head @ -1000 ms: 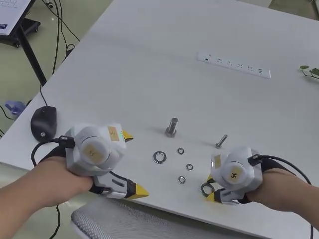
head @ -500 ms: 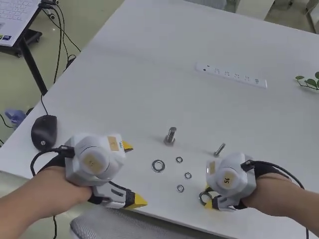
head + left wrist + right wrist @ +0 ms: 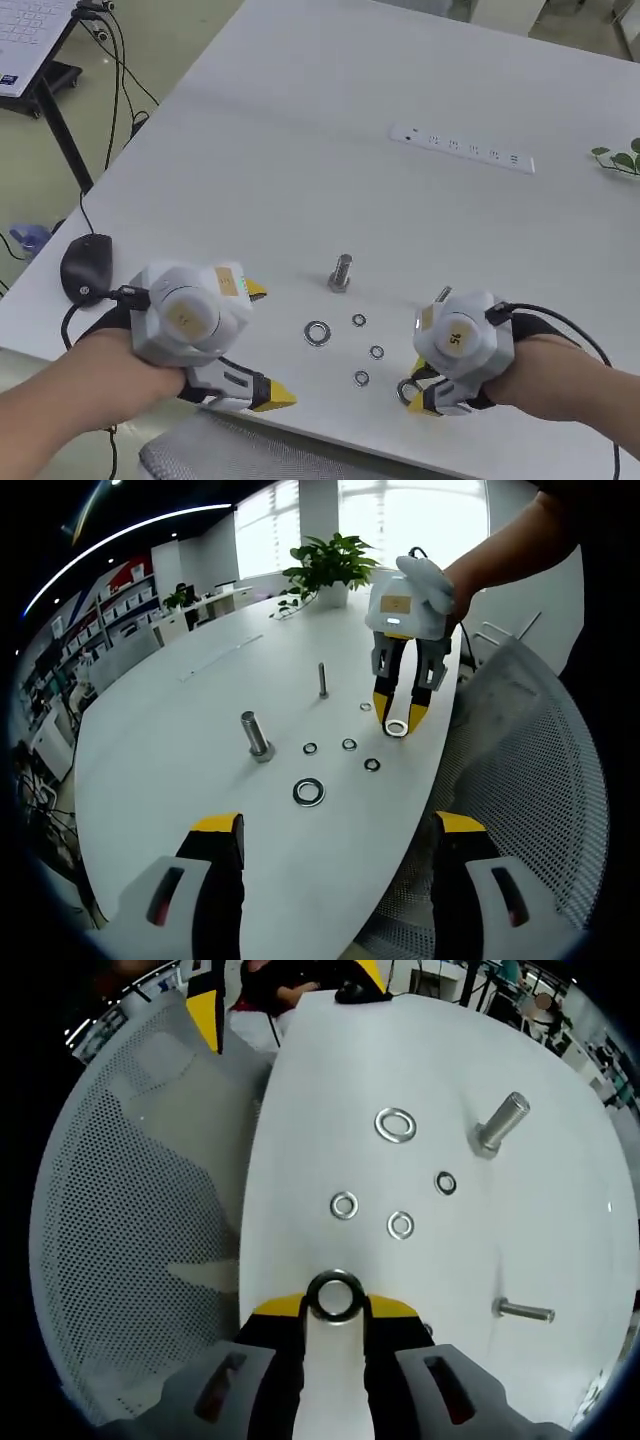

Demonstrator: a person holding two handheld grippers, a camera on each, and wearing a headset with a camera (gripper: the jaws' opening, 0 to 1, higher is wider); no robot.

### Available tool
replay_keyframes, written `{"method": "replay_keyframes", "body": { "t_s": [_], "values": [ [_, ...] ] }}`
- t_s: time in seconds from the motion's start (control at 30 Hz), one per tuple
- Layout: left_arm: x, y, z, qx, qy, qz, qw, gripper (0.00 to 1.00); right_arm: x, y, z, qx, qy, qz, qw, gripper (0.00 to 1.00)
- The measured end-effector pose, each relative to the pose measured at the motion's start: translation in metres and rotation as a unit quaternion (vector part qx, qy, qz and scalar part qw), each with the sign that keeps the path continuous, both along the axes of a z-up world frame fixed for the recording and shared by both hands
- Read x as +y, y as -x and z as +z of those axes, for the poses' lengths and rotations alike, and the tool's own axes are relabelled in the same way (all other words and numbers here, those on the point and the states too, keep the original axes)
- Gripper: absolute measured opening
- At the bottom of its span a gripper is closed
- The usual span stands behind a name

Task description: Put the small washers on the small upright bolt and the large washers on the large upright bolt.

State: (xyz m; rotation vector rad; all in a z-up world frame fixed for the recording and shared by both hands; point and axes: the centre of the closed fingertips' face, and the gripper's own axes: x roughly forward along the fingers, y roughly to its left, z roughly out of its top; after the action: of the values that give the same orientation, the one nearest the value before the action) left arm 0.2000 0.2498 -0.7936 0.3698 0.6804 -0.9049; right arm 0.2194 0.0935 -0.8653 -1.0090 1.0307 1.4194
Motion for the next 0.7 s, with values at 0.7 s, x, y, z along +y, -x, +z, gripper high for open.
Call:
{"method": "replay_keyframes", "body": {
  "t_s": [0.7],
  "values": [
    [-0.001,-0.004,-0.002,0.0,0.004,-0.004,1.0,0.77,0.015,-0.035,0.057,0.001,0.007,-0.022,0.9997,0.21]
  ]
}}
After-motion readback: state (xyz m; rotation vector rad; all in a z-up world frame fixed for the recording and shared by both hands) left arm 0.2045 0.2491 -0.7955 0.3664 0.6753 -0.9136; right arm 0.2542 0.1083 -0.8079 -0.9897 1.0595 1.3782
